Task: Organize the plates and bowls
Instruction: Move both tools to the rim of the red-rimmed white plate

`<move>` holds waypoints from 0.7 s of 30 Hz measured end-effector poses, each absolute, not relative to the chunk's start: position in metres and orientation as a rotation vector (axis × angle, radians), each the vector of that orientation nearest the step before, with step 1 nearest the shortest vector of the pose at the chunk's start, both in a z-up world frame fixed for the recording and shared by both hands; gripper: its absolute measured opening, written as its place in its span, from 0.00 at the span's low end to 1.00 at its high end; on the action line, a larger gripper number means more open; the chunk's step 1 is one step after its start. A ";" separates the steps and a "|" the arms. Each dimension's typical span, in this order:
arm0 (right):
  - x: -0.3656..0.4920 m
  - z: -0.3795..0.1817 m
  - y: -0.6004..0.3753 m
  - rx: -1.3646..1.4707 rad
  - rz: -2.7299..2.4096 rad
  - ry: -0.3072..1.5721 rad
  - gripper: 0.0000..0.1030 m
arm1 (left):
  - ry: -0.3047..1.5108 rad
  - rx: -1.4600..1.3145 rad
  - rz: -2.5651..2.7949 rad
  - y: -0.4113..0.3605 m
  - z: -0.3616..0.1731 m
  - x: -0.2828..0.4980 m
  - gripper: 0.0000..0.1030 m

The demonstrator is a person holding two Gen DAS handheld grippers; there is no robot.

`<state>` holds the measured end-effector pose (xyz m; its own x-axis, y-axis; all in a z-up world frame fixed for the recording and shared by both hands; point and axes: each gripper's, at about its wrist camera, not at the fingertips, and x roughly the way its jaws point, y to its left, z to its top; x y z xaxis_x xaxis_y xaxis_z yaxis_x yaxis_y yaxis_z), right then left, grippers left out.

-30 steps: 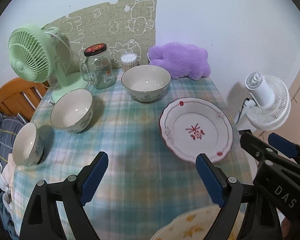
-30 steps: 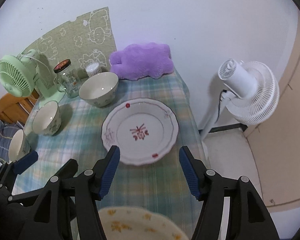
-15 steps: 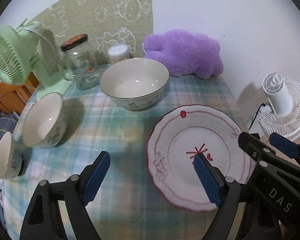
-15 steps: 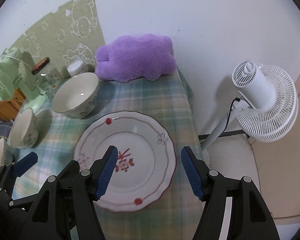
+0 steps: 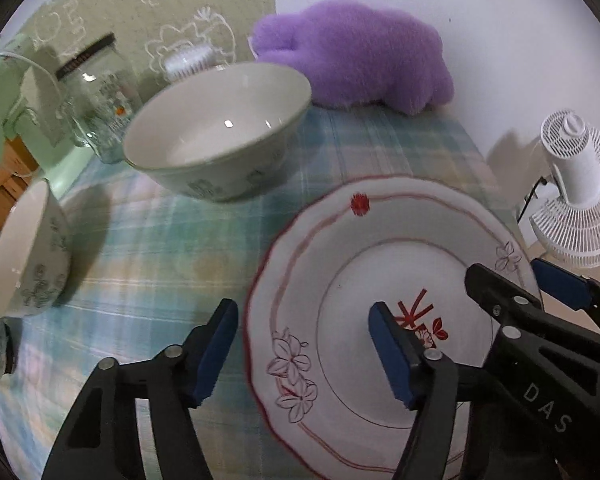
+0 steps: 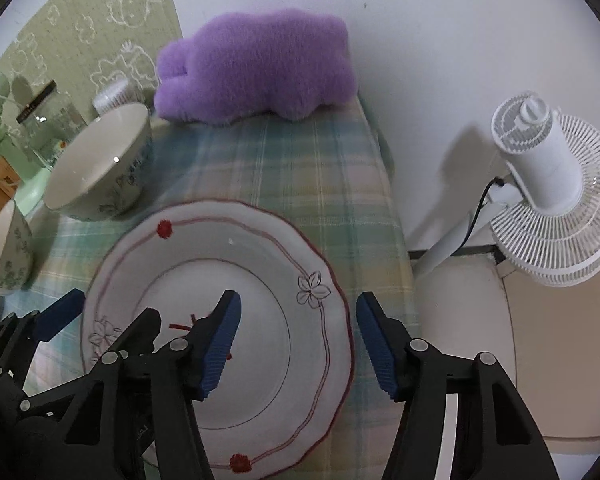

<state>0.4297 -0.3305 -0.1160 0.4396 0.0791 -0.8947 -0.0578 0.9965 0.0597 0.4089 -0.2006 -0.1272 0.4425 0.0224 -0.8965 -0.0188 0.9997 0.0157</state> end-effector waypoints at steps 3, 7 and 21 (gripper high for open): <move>0.431 -0.124 -0.331 0.031 0.091 1.133 0.59 | 1.111 0.005 0.011 -0.202 -0.130 0.408 0.62; 0.430 -0.124 -0.329 0.012 0.082 1.129 0.57 | 1.116 0.033 -0.006 -0.204 -0.128 0.406 0.62; 0.393 -0.115 -0.291 0.004 0.180 1.174 0.57 | 1.175 0.021 0.016 -0.158 -0.122 0.366 0.62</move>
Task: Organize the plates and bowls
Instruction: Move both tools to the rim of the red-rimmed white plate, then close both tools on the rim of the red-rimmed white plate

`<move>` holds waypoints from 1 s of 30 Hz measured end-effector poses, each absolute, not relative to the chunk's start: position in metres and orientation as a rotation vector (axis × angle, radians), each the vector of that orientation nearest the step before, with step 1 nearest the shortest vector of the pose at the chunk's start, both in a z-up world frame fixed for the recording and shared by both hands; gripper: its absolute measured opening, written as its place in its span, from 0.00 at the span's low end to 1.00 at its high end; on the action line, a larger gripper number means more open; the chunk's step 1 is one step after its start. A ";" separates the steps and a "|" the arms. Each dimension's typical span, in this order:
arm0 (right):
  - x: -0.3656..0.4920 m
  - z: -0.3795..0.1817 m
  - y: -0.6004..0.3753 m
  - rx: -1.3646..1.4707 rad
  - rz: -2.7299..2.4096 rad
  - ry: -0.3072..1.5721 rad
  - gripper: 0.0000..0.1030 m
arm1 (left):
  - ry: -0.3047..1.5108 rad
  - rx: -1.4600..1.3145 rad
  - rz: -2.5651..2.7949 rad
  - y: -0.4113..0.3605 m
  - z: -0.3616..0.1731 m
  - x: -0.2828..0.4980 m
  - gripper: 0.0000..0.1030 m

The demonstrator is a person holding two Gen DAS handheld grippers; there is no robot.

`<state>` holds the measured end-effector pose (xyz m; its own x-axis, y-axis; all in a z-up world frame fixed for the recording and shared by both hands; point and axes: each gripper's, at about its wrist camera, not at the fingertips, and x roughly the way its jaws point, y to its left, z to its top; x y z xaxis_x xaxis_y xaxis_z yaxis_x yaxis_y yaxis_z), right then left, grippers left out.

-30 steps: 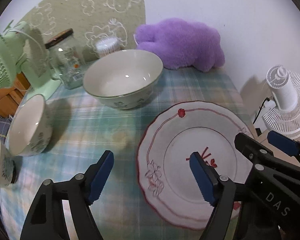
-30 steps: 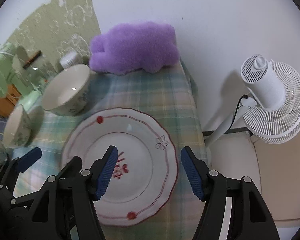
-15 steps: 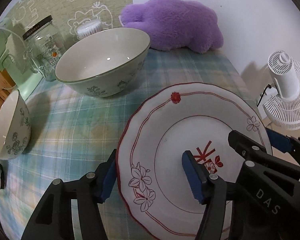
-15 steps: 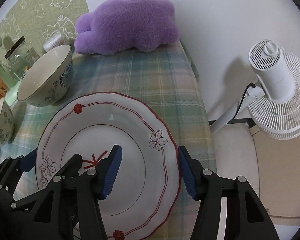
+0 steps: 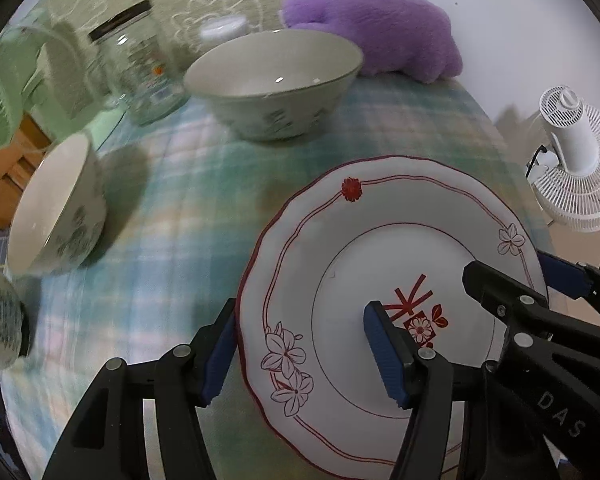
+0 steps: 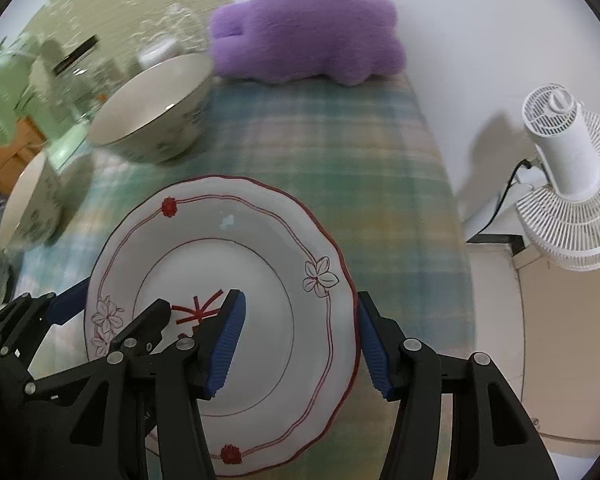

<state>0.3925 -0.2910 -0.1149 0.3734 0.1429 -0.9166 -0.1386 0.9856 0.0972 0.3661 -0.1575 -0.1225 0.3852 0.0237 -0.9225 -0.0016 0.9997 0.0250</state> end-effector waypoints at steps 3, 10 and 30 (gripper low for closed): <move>0.384 -0.116 -0.285 0.031 0.200 1.198 0.54 | 1.175 0.022 0.017 -0.149 -0.123 0.359 0.62; 0.380 -0.120 -0.285 0.014 0.208 1.194 0.42 | 1.170 0.004 0.026 -0.143 -0.124 0.354 0.56; 0.380 -0.126 -0.275 -0.038 0.162 1.180 0.41 | 1.137 0.012 0.086 -0.149 -0.116 0.355 0.58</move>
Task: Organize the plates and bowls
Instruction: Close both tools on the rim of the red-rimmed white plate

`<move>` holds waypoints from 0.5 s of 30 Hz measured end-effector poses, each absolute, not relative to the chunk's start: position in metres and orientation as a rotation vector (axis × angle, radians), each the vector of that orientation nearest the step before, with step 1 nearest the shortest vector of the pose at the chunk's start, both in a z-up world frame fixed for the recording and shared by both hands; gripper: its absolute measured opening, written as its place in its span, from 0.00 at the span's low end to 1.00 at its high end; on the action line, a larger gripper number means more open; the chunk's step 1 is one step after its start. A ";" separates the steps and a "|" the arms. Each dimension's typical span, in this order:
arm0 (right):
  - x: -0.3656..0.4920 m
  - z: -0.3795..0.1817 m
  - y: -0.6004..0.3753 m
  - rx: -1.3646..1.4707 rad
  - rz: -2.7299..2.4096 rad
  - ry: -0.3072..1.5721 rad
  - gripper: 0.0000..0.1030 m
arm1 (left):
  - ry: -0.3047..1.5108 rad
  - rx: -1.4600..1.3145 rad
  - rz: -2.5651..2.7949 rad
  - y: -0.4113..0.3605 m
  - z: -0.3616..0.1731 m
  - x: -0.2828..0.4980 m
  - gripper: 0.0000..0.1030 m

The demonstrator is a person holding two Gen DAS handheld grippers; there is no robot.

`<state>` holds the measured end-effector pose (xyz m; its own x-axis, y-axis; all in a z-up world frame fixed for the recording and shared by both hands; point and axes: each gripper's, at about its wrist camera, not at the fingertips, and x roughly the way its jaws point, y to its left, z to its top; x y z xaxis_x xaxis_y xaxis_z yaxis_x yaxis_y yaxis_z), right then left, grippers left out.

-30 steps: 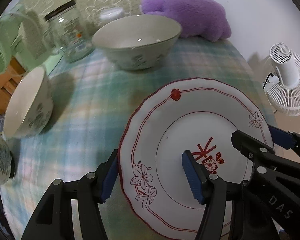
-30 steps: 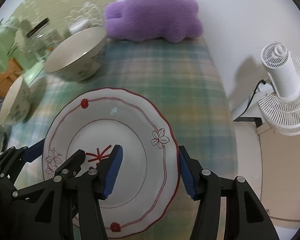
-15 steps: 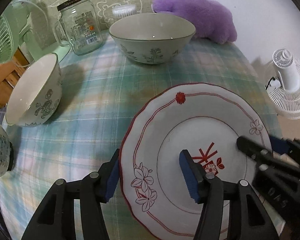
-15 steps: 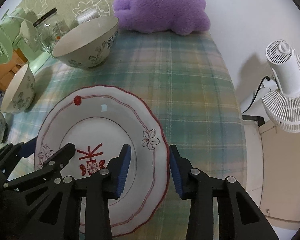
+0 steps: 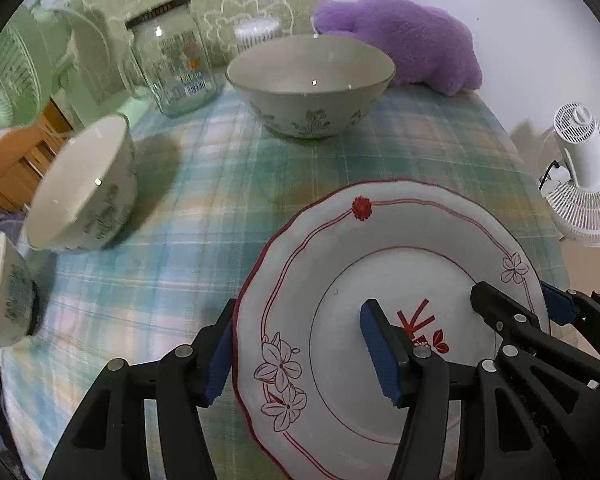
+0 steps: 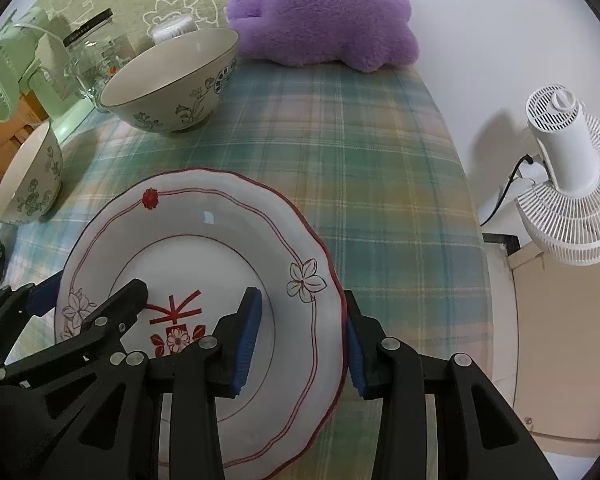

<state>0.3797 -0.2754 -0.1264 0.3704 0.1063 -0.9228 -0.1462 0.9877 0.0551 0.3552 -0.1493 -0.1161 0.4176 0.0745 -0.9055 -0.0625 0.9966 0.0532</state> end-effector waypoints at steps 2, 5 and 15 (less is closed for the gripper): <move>0.379 -0.124 -0.277 -0.028 0.165 1.180 0.41 | 1.132 0.006 0.087 -0.150 -0.112 0.353 0.58; 0.376 -0.117 -0.278 -0.030 0.160 1.165 0.41 | 1.124 0.005 0.079 -0.150 -0.105 0.350 0.58; 0.357 -0.079 -0.282 -0.013 0.137 1.103 0.41 | 1.061 0.003 0.061 -0.150 -0.068 0.334 0.58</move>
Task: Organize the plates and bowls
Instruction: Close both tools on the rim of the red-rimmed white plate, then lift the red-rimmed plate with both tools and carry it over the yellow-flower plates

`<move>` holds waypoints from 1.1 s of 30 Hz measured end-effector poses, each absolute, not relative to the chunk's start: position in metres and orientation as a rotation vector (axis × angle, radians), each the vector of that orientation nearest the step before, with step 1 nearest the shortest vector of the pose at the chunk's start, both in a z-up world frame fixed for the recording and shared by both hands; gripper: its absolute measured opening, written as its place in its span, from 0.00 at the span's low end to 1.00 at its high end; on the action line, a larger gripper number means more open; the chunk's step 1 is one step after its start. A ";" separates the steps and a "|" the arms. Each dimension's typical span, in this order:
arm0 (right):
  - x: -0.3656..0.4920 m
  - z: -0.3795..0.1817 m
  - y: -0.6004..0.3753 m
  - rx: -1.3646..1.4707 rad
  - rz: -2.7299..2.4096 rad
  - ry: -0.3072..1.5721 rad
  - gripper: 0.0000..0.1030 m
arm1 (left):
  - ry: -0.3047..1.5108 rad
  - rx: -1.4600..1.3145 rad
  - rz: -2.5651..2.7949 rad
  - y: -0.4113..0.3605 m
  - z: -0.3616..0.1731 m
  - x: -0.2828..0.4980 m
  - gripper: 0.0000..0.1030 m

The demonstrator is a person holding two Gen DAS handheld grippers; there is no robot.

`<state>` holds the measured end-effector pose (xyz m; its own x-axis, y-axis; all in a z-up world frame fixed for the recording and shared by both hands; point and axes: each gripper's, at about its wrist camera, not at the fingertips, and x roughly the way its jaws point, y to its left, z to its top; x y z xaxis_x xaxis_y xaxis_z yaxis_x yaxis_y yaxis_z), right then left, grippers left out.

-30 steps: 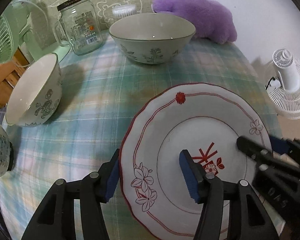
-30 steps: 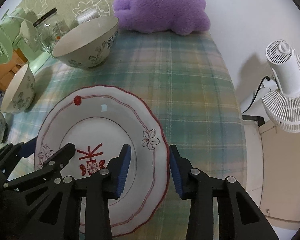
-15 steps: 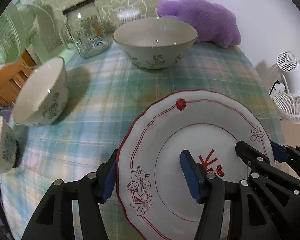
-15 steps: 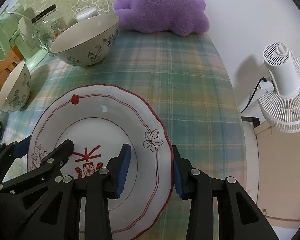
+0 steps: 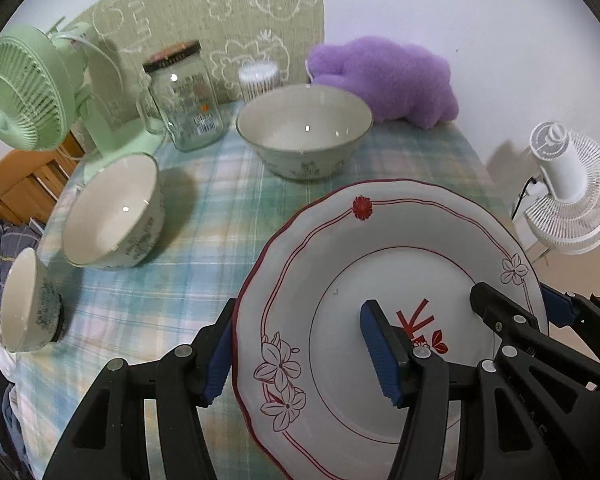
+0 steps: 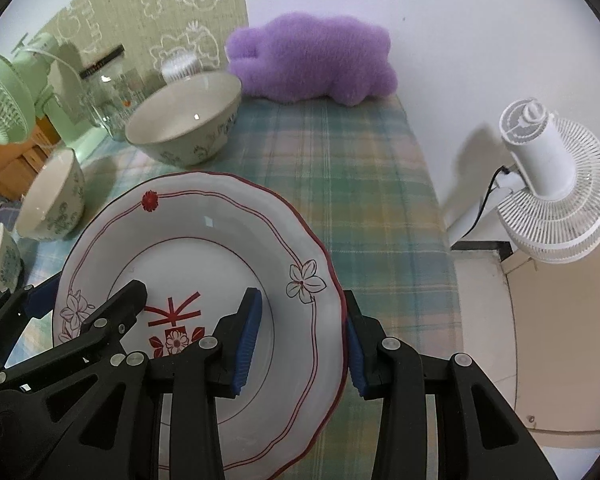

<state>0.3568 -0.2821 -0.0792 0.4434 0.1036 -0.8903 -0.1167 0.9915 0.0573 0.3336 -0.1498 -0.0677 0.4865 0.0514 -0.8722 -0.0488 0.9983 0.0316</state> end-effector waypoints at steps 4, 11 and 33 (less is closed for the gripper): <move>0.345 -0.061 -0.281 -0.012 0.128 1.075 0.41 | 1.029 0.004 0.052 -0.148 -0.050 0.321 0.58; 0.311 -0.036 -0.283 0.016 0.100 1.060 0.41 | 1.006 0.010 0.025 -0.145 -0.031 0.291 0.58; 0.184 -0.024 -0.309 0.072 -0.104 1.091 0.41 | 1.020 0.078 -0.200 -0.172 -0.037 0.195 0.58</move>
<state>0.1843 -0.3089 -0.0242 0.4571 -0.0488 -0.8881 0.1194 0.9928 0.0069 0.1945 -0.1724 -0.0368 0.5066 -0.1297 -0.8524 0.2020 0.9790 -0.0289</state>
